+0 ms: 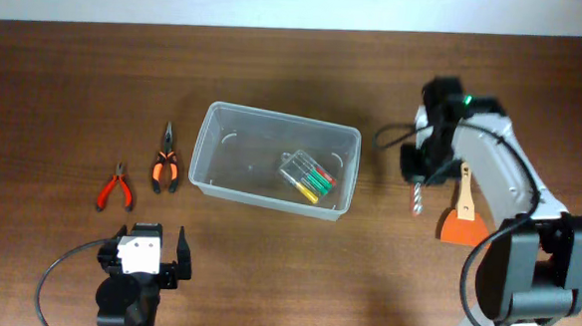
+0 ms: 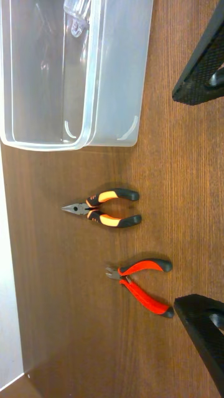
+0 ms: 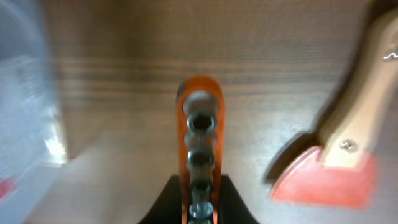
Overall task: Pack container
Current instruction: 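Carry the orange bit strip into the container and release it, then move right gripper over the wooden scraper handle and grasp it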
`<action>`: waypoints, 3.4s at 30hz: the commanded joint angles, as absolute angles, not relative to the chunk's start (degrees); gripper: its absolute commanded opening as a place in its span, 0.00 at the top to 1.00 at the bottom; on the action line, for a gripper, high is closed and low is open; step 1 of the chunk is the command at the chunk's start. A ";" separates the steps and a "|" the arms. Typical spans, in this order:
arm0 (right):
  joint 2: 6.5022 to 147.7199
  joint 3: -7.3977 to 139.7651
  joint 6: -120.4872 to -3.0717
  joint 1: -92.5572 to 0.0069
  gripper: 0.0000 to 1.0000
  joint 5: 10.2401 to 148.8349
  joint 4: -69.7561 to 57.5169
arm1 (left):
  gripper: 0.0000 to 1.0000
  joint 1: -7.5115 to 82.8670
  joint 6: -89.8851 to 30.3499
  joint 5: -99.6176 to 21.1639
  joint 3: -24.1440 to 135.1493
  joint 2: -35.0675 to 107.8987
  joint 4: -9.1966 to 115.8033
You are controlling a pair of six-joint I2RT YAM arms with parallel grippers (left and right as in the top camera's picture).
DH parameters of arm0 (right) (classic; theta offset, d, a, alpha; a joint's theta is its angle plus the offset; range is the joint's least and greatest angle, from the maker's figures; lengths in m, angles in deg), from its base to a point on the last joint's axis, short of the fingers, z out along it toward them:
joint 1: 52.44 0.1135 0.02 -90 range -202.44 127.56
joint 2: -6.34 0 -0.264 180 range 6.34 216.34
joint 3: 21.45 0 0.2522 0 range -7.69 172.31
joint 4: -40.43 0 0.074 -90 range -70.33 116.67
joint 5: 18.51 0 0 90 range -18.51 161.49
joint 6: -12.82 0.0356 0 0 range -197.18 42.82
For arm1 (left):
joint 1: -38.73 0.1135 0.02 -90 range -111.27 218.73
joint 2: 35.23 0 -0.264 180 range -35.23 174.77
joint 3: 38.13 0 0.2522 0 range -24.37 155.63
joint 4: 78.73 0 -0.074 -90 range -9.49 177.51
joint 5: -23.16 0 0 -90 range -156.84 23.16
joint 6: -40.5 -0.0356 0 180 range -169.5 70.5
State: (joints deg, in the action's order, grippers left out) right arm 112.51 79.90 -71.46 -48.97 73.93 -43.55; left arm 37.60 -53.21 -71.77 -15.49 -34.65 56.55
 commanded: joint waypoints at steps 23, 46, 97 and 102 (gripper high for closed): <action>111.83 103.22 -70.92 -12.80 0.87 65.30 -46.39 | 0.01 37.34 -54.35 -72.19 -15.88 -34.94 56.66; 114.69 103.11 -65.47 -26.72 0.55 59.72 -52.49 | 0.01 37.34 -54.35 -72.19 -15.88 -34.94 56.66; 120.42 72.86 -78.92 -64.84 0.09 65.41 -29.39 | 0.01 37.34 -54.35 -72.19 -15.88 -34.94 56.66; 122.17 72.86 -78.92 -64.84 0.09 64.60 -27.68 | 0.01 37.34 -54.35 -72.21 -15.88 -34.94 56.66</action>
